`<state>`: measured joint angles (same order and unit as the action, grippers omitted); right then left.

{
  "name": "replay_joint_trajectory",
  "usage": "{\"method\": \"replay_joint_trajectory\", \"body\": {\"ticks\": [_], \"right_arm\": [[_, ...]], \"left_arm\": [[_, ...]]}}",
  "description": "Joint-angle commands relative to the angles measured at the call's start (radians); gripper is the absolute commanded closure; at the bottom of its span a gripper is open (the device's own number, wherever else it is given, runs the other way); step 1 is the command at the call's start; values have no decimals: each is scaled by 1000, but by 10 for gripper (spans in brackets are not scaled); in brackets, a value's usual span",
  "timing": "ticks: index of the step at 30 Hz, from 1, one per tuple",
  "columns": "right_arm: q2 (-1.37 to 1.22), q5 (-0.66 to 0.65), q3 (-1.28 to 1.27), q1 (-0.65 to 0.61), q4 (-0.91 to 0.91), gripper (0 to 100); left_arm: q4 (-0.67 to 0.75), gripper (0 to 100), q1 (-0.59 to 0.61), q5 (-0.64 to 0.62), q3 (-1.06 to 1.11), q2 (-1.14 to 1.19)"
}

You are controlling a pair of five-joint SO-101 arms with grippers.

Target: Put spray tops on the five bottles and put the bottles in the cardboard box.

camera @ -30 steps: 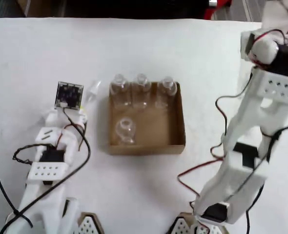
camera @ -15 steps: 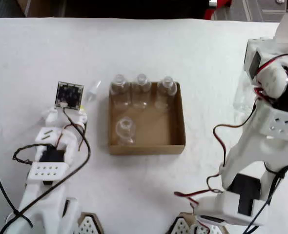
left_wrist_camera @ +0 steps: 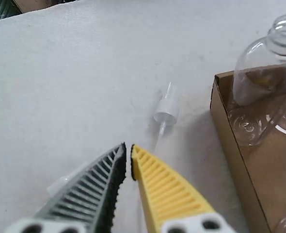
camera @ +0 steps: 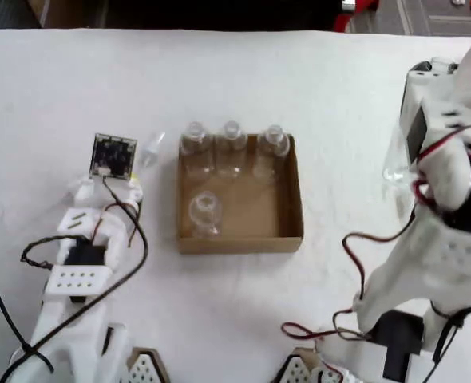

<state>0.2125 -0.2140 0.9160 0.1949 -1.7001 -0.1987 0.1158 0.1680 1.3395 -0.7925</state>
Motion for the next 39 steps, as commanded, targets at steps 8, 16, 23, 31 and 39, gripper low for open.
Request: {"method": "replay_joint_trajectory", "body": {"ticks": [8, 16, 23, 31, 39], "right_arm": [[245, 11, -282, -116, -21, 961], [453, 11, -628, -220, 134, 961], [641, 12, -870, -312, 300, 961], [875, 12, -1169, -453, 581, 961], [1139, 12, -1679, -541, 1043, 961]], "left_arm": [[26, 976, 1, 12, -9, 2], [26, 976, 1, 12, -9, 2], [29, 976, 1, 12, -9, 2], [31, 976, 1, 12, -9, 2], [31, 976, 1, 12, -9, 2]]}}
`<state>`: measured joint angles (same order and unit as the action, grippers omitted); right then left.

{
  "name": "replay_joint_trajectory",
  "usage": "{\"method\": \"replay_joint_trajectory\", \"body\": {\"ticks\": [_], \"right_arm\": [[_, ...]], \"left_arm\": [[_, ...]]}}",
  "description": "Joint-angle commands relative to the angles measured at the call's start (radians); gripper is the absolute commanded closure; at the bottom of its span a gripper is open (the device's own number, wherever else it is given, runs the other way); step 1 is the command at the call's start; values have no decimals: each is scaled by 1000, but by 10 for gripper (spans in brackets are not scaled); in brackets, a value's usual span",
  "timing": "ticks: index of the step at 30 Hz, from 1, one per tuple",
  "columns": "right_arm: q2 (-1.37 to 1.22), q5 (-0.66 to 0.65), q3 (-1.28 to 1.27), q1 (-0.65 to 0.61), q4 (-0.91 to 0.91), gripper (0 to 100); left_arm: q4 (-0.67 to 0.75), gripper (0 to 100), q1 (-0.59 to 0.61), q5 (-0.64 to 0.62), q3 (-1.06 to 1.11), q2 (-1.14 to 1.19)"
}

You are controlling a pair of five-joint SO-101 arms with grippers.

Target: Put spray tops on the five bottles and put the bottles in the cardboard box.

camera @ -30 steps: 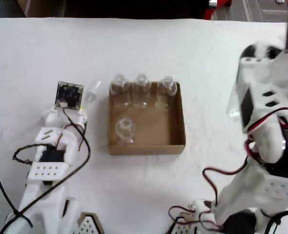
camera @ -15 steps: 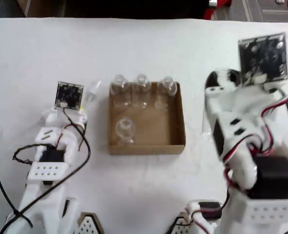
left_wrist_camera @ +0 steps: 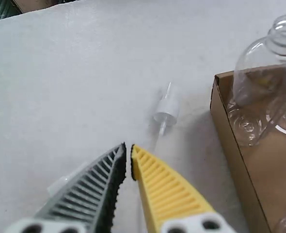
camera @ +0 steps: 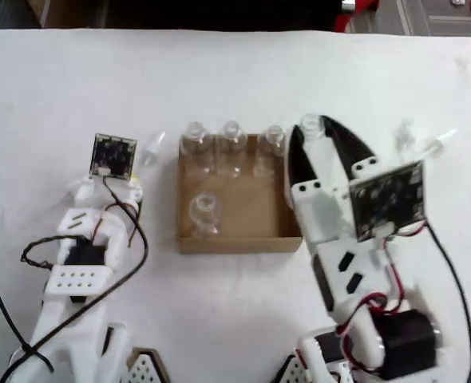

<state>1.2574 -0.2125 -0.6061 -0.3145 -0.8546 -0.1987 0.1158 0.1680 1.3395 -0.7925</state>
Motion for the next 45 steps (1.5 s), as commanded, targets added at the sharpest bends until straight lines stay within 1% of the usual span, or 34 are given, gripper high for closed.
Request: {"method": "replay_joint_trajectory", "body": {"ticks": [1, 8, 11, 12, 14, 16, 23, 28, 32, 35, 45], "right_arm": [[133, 11, -221, -42, 274, 961], [358, 2, -741, -134, 831, 961], [401, 2, -925, -139, 1066, 961], [403, 0, -967, -137, 1122, 961], [403, 0, -1023, -130, 1164, 961], [403, 6, -1059, -114, 1164, 961], [403, 11, -1089, 18, 1133, 981], [403, 20, -1089, 5, 998, 982], [403, 103, -1089, 4, 906, 982], [403, 130, -1089, 4, 846, 982], [403, 130, -1089, 4, 622, 982]], "left_arm": [[31, 976, 1, 12, -11, 2], [31, 976, 1, 12, -12, 4], [31, 976, 1, 12, -12, 4], [31, 976, 1, 12, -12, 4], [31, 976, 1, 12, -12, 4], [31, 976, 1, 12, -12, 4], [31, 976, 1, 12, -12, 2], [29, 976, 1, 12, -12, 2], [28, 976, 1, 12, -12, 1], [26, 976, 1, 12, -12, 1], [28, 976, 1, 12, -12, 1]]}}
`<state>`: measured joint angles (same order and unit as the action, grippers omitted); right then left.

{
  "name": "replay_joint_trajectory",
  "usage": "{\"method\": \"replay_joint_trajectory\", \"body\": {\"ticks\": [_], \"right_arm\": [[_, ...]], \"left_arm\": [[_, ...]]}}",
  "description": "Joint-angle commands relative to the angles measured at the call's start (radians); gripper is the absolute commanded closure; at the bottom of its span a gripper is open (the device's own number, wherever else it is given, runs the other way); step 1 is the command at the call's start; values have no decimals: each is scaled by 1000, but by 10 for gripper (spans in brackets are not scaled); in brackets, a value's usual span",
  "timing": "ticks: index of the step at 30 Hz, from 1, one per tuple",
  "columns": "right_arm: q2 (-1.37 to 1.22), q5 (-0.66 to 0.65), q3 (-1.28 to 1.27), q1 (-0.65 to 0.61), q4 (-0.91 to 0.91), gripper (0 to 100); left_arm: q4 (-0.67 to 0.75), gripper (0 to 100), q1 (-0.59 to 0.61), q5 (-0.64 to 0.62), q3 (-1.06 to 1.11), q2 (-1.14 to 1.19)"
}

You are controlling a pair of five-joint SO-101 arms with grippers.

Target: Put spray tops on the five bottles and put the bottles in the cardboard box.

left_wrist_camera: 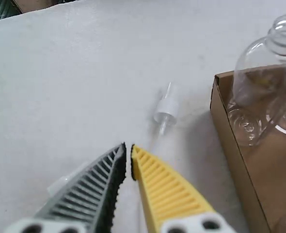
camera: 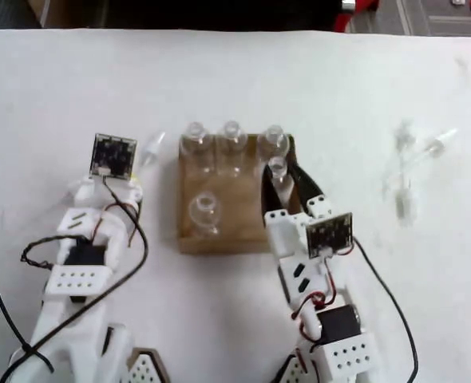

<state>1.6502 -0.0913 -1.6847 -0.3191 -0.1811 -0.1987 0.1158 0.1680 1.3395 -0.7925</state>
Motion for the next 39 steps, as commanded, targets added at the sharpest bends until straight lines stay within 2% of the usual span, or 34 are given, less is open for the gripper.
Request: {"method": "replay_joint_trajectory", "body": {"ticks": [1, 5, 11, 39], "right_arm": [[10, 9, -11, 8, -73, 982], [10, 12, -11, 8, -151, 982], [10, 129, -11, 8, -202, 982], [18, 129, -11, 7, -424, 981]], "left_arm": [[28, 976, 1, 12, -12, 1], [29, 976, 1, 12, -12, 1], [28, 976, 1, 12, -12, 1], [28, 976, 1, 12, -12, 1]]}}
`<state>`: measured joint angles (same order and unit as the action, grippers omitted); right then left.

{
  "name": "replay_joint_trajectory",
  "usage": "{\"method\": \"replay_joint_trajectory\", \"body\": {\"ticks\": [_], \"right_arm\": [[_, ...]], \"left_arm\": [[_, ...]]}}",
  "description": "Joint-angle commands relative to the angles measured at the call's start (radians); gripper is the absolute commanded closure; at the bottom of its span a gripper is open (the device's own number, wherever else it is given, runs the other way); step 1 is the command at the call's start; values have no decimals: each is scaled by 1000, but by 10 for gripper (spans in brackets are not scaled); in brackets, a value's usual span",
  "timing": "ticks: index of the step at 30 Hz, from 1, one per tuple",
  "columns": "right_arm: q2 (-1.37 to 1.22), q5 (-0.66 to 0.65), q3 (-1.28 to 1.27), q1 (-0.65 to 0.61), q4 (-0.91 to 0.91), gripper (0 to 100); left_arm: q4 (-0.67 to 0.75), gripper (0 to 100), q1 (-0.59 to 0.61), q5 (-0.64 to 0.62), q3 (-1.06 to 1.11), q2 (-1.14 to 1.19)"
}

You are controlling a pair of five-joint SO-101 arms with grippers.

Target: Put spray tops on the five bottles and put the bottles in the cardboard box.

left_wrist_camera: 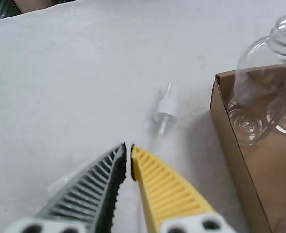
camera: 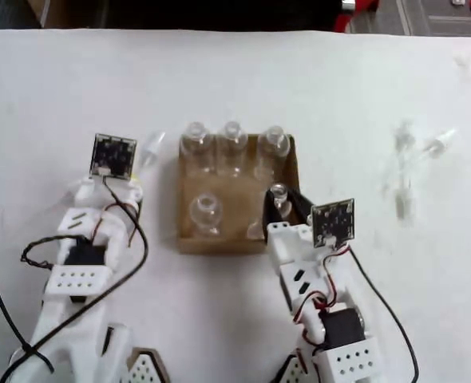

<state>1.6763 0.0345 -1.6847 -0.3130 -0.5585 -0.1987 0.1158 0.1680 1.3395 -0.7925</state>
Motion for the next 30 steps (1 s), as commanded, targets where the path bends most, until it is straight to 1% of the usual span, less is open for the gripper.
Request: {"method": "replay_joint_trajectory", "body": {"ticks": [1, 12, 14, 18, 20, 30], "right_arm": [[-8, 3, -11, 1, -47, 981], [-7, 2, -11, -1, -45, 971], [-7, 2, -11, 2, -47, 926], [-7, 2, -11, 2, -97, 796], [-7, 5, -11, 2, -104, 755], [-7, 3, -11, 2, -104, 765]], "left_arm": [[28, 976, 1, 12, -12, 1], [28, 976, 1, 12, -12, 1], [28, 976, 1, 12, -12, 1], [28, 976, 1, 12, -12, 1], [28, 976, 1, 12, -12, 1], [29, 976, 1, 12, -12, 1]]}}
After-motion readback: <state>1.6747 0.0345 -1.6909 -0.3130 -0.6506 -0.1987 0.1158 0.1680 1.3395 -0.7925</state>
